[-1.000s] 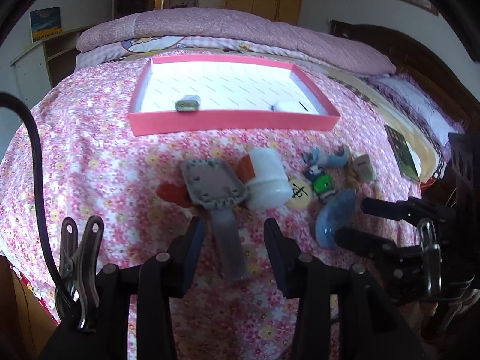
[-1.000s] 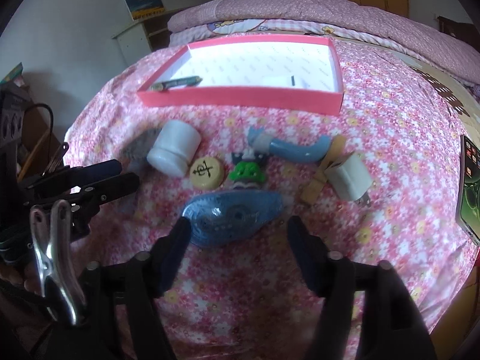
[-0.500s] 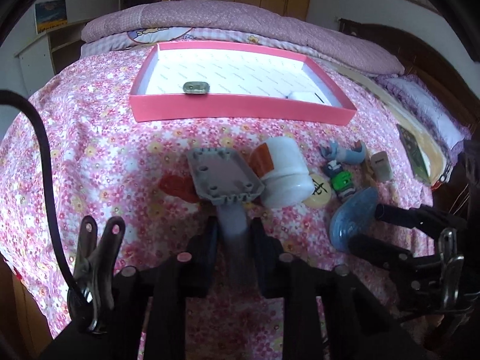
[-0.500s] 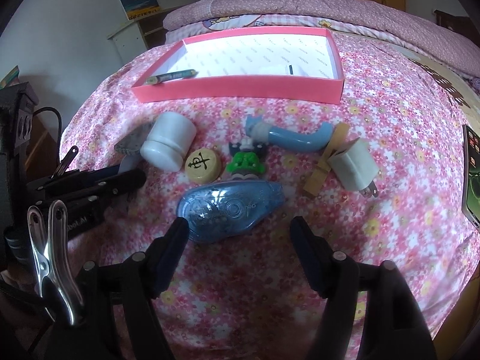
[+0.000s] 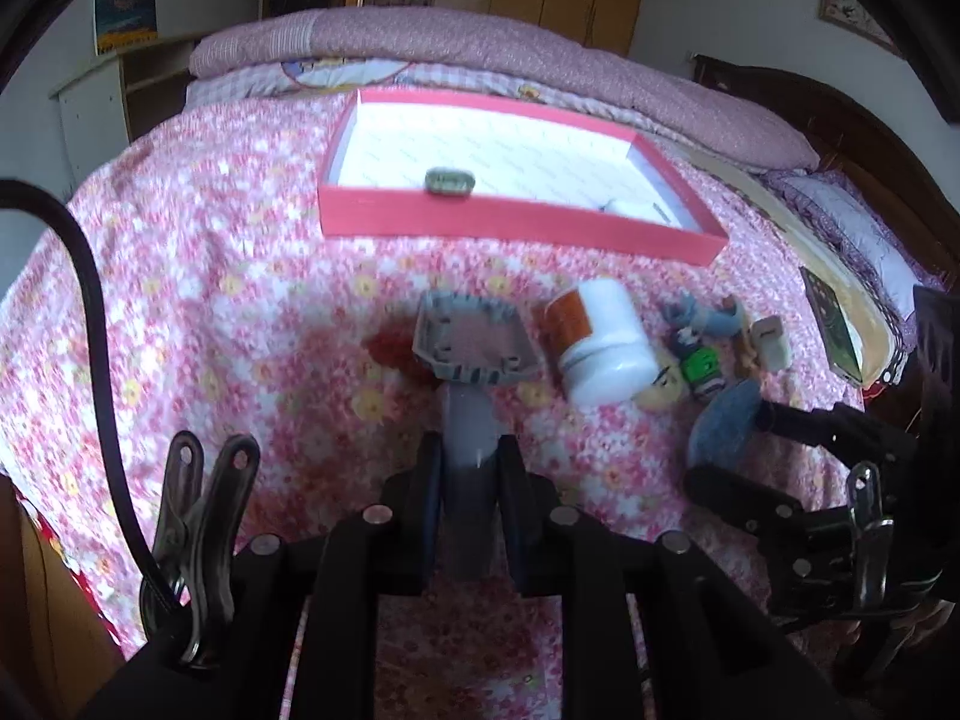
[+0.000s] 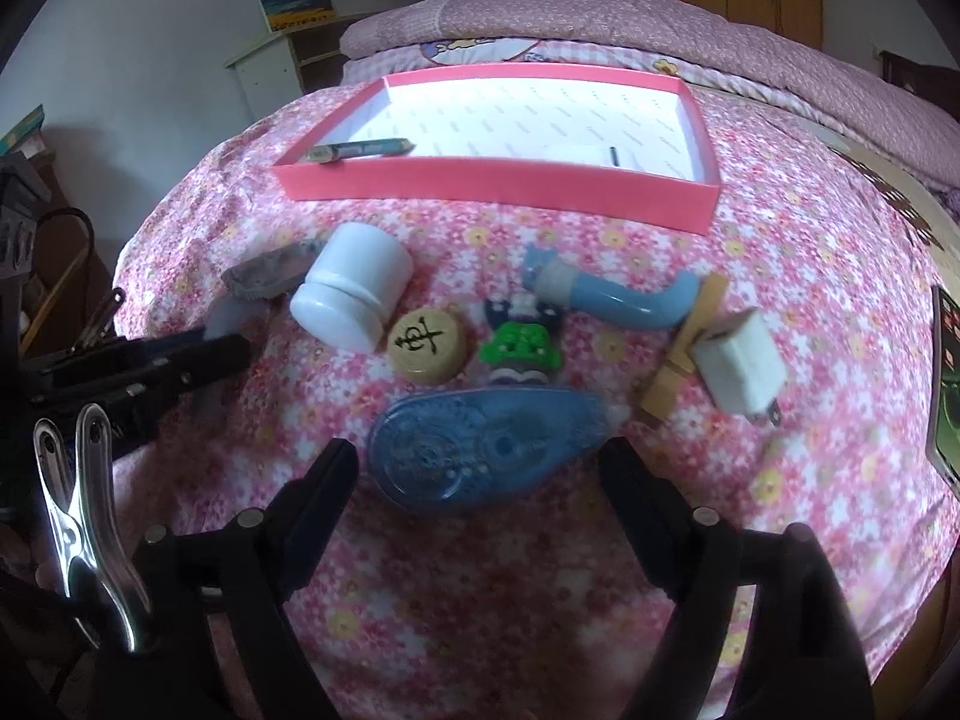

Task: Organize rigid objects
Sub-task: 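Close the left tool on the grey handle part while the right tool grasps the blue tape dispenser, then carry the grey handle part toward the tray while the right tool sets the blue dispenser inside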

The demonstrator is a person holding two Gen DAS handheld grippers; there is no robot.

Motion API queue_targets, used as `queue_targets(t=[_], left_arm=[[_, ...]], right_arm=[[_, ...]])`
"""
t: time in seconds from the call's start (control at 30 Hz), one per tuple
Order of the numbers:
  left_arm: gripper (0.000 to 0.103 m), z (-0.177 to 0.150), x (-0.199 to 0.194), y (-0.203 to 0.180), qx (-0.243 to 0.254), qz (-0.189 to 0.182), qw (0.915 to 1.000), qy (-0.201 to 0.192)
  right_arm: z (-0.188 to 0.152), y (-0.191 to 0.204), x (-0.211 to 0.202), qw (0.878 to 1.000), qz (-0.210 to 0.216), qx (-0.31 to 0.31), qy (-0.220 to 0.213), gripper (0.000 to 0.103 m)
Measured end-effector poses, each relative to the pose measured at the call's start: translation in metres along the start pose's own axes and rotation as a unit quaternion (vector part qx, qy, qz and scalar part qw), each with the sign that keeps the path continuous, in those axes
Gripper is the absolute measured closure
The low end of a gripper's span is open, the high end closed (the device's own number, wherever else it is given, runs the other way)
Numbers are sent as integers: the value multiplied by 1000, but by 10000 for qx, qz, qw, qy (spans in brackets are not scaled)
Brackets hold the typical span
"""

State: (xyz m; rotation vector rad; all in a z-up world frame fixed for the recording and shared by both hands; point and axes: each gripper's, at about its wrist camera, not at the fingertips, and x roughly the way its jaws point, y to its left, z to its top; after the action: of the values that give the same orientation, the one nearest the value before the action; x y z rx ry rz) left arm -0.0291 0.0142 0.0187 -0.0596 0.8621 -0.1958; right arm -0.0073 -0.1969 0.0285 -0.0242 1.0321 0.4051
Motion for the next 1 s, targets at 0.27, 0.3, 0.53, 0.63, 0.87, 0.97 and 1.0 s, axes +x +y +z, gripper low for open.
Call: queue_targets(t=[0.27, 0.3, 0.53, 0.63, 0.87, 0.97, 1.0], left_arm=[[85, -2, -1, -1, -25, -27, 10000, -18], [85, -2, -2, -1, -25, -48, 10000, -36], [85, 2, -19, -3, 17, -215, 9995, -223], [85, 3, -24, -6, 22, -261, 9993, -271], [85, 8, -39, -7, 27, -357, 9984, -444], [85, 9, -42, -8, 46, -364, 9981, -504], [85, 9, -43, -9, 48, -363, 9980, -517]], right_arm=[[-2, -1, 0, 9999, -72, -58, -96, 23], [-2, -2, 0, 9999, -50, -26, -103, 23], [-1, -6, -10, 9997, 52, 94, -233, 43], [-1, -8, -11, 9995, 125, 162, -258, 43], [1, -11, -26, 9983, 235, 212, -491, 43], [3, -8, -30, 9979, 257, 188, -559, 43], [3, -7, -30, 9979, 263, 178, -563, 43]])
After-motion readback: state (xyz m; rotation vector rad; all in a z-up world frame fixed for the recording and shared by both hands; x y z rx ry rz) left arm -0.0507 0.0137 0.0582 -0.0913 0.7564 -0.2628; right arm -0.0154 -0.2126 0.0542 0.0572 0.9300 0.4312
